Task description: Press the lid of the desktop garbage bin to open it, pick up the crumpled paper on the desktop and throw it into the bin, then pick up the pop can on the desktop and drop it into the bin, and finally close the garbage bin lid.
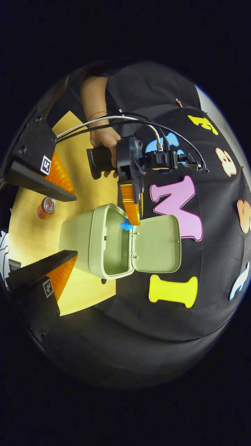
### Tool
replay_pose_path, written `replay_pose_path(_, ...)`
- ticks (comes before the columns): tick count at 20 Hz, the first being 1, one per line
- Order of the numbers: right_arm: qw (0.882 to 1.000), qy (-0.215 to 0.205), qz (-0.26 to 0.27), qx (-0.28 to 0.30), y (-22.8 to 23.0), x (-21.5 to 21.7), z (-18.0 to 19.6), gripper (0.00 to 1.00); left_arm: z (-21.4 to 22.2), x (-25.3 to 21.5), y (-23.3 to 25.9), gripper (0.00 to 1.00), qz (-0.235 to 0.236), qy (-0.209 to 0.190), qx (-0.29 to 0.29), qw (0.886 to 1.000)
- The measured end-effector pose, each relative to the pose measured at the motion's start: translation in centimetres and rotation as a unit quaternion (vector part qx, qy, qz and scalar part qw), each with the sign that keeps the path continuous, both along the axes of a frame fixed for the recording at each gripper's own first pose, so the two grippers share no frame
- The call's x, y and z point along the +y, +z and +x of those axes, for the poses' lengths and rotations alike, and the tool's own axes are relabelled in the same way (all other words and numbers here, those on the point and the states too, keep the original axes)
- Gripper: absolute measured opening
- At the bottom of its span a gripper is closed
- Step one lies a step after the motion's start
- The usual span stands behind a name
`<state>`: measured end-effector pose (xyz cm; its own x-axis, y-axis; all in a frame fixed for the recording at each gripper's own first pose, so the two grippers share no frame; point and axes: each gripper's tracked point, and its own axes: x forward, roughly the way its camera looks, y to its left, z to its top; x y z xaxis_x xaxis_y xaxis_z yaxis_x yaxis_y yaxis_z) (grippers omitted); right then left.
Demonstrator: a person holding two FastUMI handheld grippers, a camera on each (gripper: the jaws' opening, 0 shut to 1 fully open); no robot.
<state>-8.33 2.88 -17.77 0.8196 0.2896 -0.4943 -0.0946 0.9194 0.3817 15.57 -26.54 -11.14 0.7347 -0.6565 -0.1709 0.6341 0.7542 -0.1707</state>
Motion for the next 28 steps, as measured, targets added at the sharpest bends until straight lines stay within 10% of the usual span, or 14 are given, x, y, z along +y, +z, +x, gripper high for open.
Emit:
replay_pose_path(8,1.000,0.018,0.008,-0.001,-0.4,1.6,0.2,0.91,-0.9,0.6,1.3,0.96,-0.004,-0.004,-0.023,1.000)
replay_pose_path(28,0.981,0.186,-0.025,0.046,-9.2,10.1,-1.7,0.94,-7.4,10.8,1.8,0.98,0.026,0.100,-0.016,0.994)
